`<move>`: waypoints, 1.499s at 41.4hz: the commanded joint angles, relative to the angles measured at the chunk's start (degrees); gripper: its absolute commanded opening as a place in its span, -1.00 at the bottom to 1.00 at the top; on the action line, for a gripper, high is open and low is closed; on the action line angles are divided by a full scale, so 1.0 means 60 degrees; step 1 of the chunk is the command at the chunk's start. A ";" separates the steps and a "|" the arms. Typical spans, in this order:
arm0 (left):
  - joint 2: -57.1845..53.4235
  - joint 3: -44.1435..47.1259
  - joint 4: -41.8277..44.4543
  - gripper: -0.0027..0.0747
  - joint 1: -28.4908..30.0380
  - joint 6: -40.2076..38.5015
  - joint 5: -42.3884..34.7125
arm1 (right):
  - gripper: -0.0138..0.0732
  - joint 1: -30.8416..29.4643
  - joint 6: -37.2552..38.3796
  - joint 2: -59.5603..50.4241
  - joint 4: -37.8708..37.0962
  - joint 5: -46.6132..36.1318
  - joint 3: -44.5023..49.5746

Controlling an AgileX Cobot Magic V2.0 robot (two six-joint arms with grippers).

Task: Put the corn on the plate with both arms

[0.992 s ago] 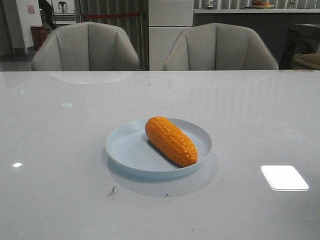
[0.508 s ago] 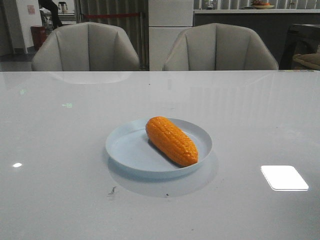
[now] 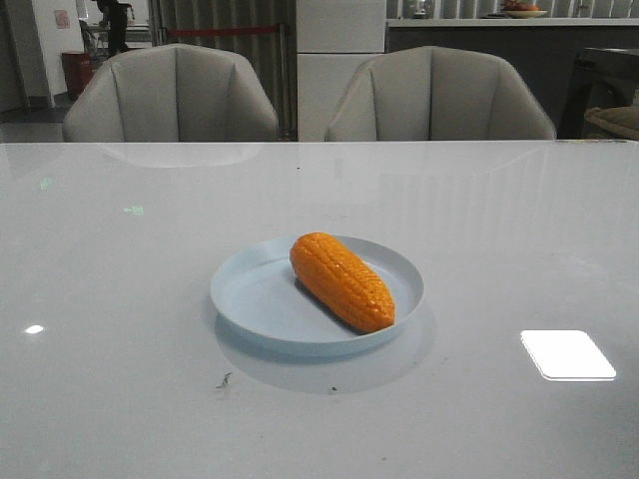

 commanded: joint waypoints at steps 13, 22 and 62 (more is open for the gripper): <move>-0.2016 -0.0171 -0.0152 -0.68 -0.0044 -0.0039 0.0308 | 0.70 -0.0074 -0.0077 -0.0109 -0.0009 -0.0573 -0.0236; -0.3497 0.1201 -0.0132 -0.68 -0.0044 -0.0101 -0.0821 | 0.70 -0.0074 -0.0077 -0.0109 -0.0009 -0.0573 -0.0236; -0.7065 0.6545 0.2482 -0.68 -0.0753 -0.2842 -0.2535 | 0.70 -0.0074 -0.0077 -0.0109 -0.0009 -0.0574 -0.0236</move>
